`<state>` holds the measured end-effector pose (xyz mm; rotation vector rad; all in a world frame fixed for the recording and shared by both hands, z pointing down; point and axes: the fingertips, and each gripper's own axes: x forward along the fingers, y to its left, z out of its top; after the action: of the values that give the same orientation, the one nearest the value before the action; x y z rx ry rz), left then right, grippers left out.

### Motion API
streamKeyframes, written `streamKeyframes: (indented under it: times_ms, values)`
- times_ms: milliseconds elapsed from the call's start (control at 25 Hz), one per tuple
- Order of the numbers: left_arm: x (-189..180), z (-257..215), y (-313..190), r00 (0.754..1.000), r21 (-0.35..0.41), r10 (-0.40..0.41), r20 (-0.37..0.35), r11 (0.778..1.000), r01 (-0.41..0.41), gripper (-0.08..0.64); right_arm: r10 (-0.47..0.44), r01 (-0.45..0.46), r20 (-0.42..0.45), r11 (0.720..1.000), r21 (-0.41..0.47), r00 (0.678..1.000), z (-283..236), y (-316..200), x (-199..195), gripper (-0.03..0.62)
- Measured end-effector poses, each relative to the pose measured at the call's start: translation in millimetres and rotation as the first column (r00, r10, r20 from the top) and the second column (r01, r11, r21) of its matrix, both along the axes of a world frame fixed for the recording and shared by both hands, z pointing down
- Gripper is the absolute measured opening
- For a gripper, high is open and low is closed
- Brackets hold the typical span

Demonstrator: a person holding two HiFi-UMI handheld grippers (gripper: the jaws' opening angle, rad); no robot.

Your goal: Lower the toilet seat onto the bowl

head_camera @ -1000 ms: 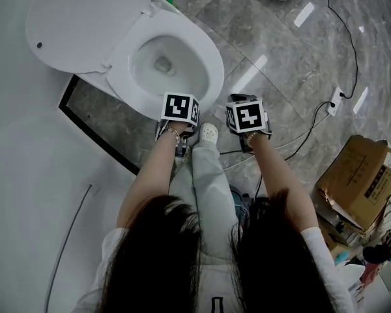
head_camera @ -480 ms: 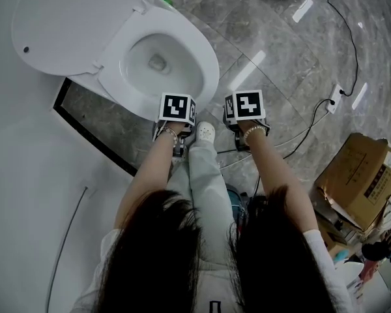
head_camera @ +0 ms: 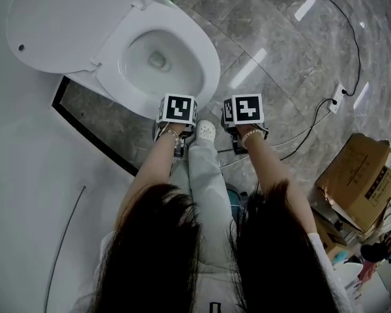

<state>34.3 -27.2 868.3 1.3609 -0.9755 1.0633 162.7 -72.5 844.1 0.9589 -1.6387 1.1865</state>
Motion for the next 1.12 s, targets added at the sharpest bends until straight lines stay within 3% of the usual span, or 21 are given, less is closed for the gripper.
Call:
streamKeyframes:
  times_ms: [160,360,1120]
  values:
    - [-0.2,-1.5,-1.4,0.999,0.021,-0.041,-0.013,0.999,0.041,0.13,-0.007,0.007,0.007,1.0,-0.002,1.0,-0.7,1.7,-0.6,0.029]
    - [3.0,-7.3,-5.5,0.99,0.039,-0.112,-0.081,0.993,0.115,0.166,-0.012,0.012,0.0,1.0,0.005,1.0,-3.9,1.8,1.8,0.029]
    - [-17.4,-59.6,-1.5,0.989,0.101,-0.112,-0.1,0.987,0.122,0.139,-0.027,0.026,0.016,0.998,0.061,1.0,-55.9,-4.5,-11.8,0.029]
